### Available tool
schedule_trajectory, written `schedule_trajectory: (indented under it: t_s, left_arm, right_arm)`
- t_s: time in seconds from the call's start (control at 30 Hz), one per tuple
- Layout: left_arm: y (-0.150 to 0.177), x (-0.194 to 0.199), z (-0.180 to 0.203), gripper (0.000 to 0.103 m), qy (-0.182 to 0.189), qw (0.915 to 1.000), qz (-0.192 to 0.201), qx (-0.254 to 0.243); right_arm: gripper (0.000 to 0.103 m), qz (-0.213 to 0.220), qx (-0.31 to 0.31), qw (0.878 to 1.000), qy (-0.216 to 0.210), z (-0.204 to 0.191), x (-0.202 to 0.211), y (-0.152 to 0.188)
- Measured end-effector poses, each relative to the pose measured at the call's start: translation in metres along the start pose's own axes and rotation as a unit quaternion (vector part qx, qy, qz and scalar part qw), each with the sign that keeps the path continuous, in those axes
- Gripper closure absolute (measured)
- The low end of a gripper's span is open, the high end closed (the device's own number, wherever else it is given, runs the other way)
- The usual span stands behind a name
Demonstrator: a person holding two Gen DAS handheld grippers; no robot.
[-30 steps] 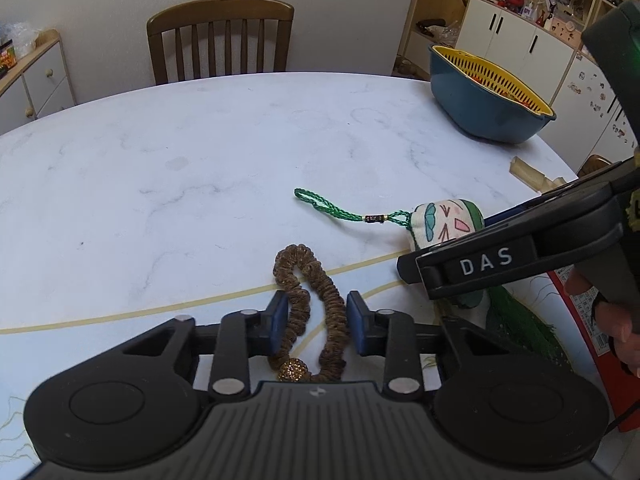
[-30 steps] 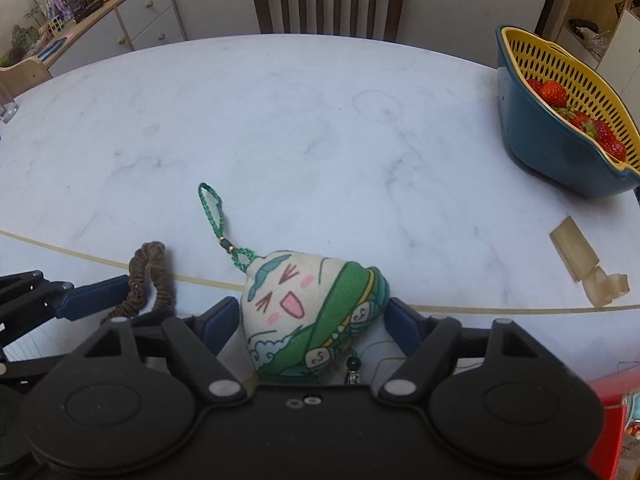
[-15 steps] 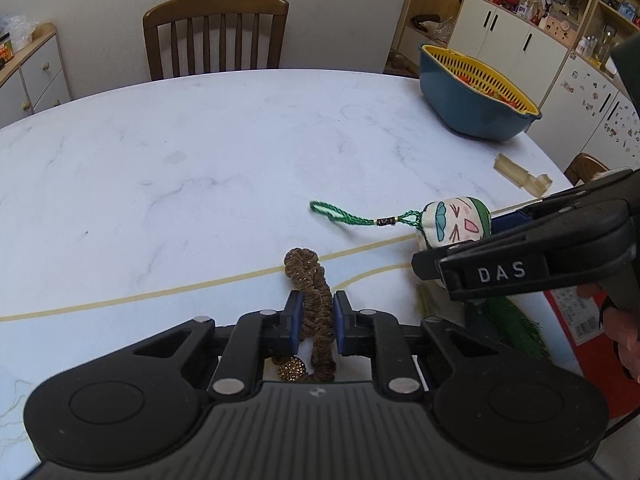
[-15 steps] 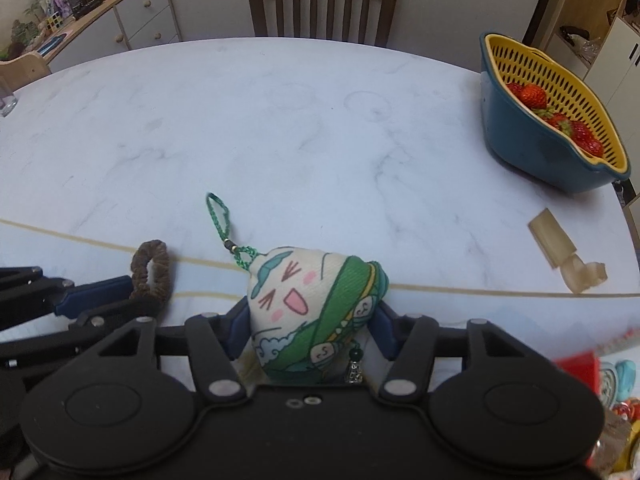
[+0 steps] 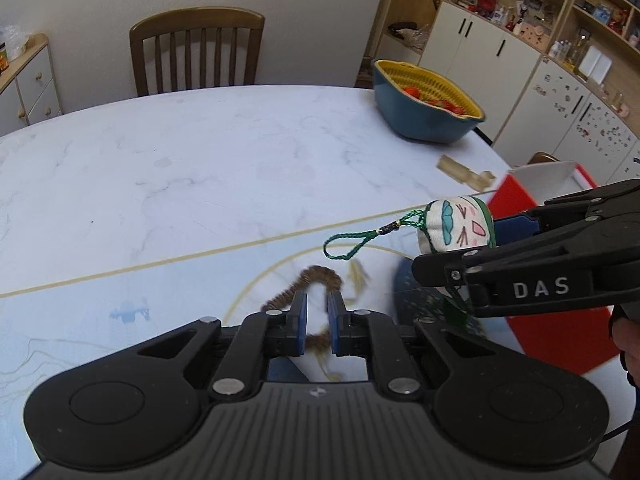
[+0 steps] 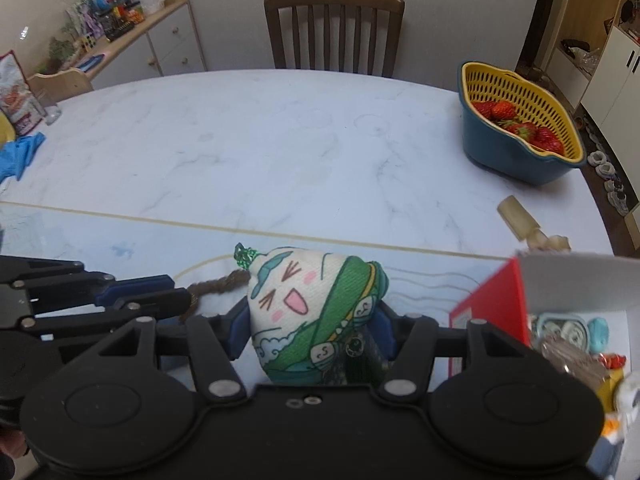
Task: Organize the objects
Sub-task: 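Carry the bracelet with the left tool while the right tool carries the sachet into the box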
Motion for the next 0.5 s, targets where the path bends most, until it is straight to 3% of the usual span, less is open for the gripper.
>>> schedule_trajectory:
  t_s: [0.23,0.5]
  left_arm:
    - [0.011,0.029,0.015,0.094,0.006,0.9999,0.008,-0.007]
    - [0.012,0.017,0.018,0.093,0.0,1.0,-0.003,-0.007]
  right_arm:
    - [0.045,0.019,0.003,1.0,-0.007,0.007,0.046,0.019]
    - [0.045,0.02,-0.002,1.0,-0.011,0.018,0.076,0.043]
Point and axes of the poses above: each gripper's, at about its wrist camera, not at the fingertips, and x roughly against the way its jaws point, z to its right, y to its underside, the point moved 6 cm from there along -x, roughly the way its jaws point, and after that the axes turned 2 degrees about z, right-handed, at the moved point
